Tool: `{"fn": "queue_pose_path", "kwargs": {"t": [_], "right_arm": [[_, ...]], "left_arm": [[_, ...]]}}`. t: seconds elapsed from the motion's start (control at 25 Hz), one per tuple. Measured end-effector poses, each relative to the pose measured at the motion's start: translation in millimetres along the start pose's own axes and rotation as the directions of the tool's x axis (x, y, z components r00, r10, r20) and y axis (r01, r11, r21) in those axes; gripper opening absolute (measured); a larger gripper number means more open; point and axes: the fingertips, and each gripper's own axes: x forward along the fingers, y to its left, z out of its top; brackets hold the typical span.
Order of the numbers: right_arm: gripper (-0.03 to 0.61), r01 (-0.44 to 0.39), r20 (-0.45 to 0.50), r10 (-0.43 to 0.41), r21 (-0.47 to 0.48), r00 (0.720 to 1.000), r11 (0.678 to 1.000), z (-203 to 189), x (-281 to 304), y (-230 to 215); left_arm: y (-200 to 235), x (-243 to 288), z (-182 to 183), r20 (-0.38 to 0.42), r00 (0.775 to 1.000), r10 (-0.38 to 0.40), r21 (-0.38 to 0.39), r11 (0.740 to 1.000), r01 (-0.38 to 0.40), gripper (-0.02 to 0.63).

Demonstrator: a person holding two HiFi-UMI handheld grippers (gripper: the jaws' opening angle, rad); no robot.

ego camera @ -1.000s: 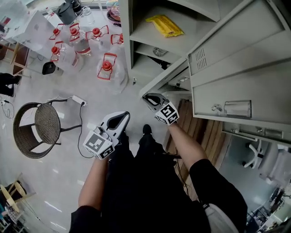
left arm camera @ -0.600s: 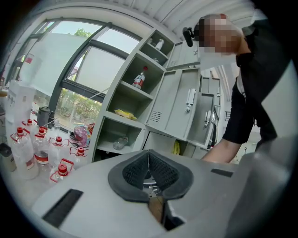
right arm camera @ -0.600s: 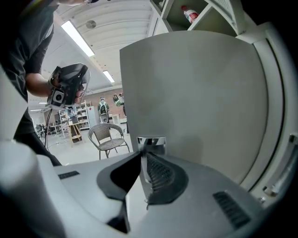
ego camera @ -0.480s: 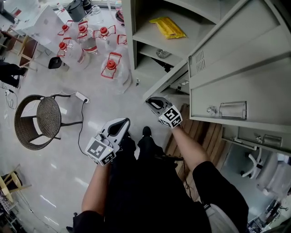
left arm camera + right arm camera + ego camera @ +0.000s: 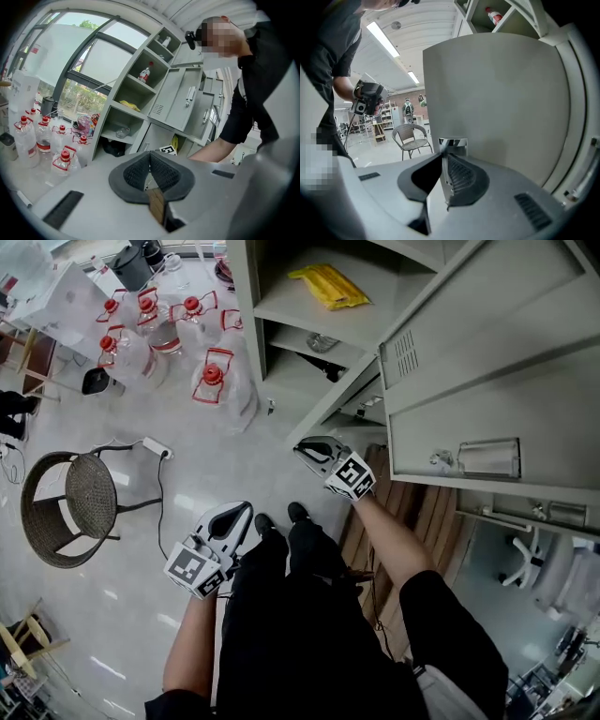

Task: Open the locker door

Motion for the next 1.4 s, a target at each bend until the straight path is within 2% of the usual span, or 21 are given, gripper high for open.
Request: {"fn": "queue_pose_path", "kwargs": {"t": [0.2, 0.52, 0.8, 1.4], "right_arm": [[0.049, -0.033, 0.003, 0.033, 0.005, 0.999, 0.999, -4.5, -8.2, -0.6], [0.051, -0.103, -0.017, 0.103, -0.022, 0.995, 0.994, -15.5, -31.7, 5.3], [0.051, -0.157, -0.029, 0.155, -0.049, 0.987, 0.986, -28.5, -52.9, 8.2], [0.052, -0.196, -0.013, 0.195, -0.058, 0.981, 0.979, -36.3, -79.8, 8.5]], "left_arm": [[-1.5, 7.7, -17.4, -0.013, 1.0, 0.026, -0.019, 0.999, -0.026, 0.017], [-19.1, 18.8, -15.3, 0.059, 0.991, 0.117, -0.058, 0.992, -0.114, 0.017], [-39.6, 24.9, -23.6, 0.064, 0.989, 0.137, -0.048, 0.99, -0.134, 0.017], [-72.2, 31.1, -23.1, 0.082, 0.983, 0.166, -0.011, 0.986, -0.166, 0.017]]}}
